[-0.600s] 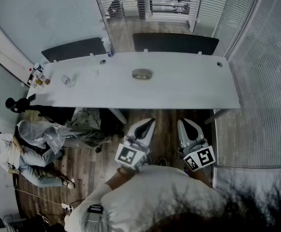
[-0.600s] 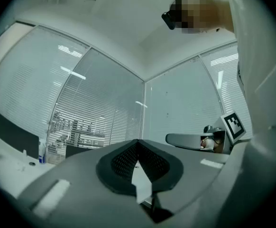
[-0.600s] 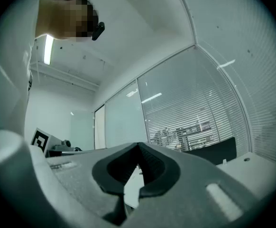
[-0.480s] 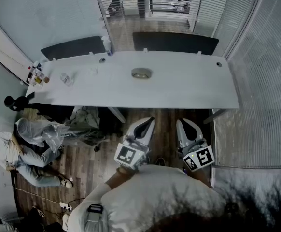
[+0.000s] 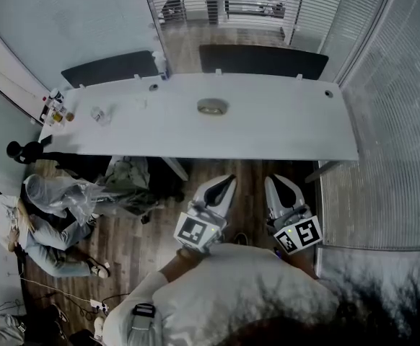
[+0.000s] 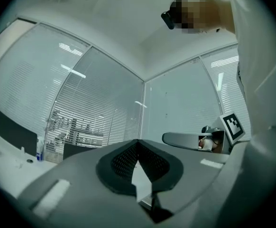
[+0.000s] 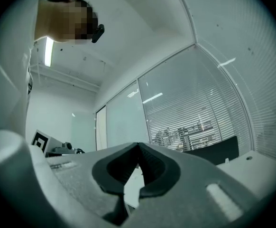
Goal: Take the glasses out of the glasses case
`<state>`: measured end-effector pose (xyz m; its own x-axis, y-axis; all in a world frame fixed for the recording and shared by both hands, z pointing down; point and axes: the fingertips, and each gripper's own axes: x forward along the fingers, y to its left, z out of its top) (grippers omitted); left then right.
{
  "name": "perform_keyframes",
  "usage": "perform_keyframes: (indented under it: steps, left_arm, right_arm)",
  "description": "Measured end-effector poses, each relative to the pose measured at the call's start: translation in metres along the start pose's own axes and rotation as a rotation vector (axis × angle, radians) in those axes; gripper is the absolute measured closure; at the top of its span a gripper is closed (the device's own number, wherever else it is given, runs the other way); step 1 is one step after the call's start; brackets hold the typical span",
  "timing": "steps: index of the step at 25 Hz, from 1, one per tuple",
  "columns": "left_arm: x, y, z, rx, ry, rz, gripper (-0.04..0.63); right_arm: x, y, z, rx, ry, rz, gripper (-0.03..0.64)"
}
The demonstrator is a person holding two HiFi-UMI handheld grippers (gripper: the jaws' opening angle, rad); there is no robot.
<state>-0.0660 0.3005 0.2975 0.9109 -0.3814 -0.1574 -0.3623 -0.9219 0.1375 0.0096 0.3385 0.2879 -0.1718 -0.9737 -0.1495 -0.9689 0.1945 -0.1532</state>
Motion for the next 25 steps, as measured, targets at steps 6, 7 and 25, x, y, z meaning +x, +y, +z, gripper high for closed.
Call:
perform_keyframes:
  steps: [6, 7, 25]
  left_arm:
    - [0.001, 0.000, -0.002, 0.001, 0.004, 0.004, 0.595]
    - [0.002, 0.000, -0.002, 0.001, 0.006, 0.005, 0.595]
    - [0.039, -0.048, -0.023, 0.003, 0.023, 0.013, 0.595]
  right_arm:
    - [-0.002, -0.004, -0.001, 0.011, 0.001, -0.009, 0.618]
    - [-0.003, -0.007, -0.001, 0.014, 0.001, -0.012, 0.618]
    - [-0.049, -0.059, 0.001, 0.040, 0.006, -0.041, 0.618]
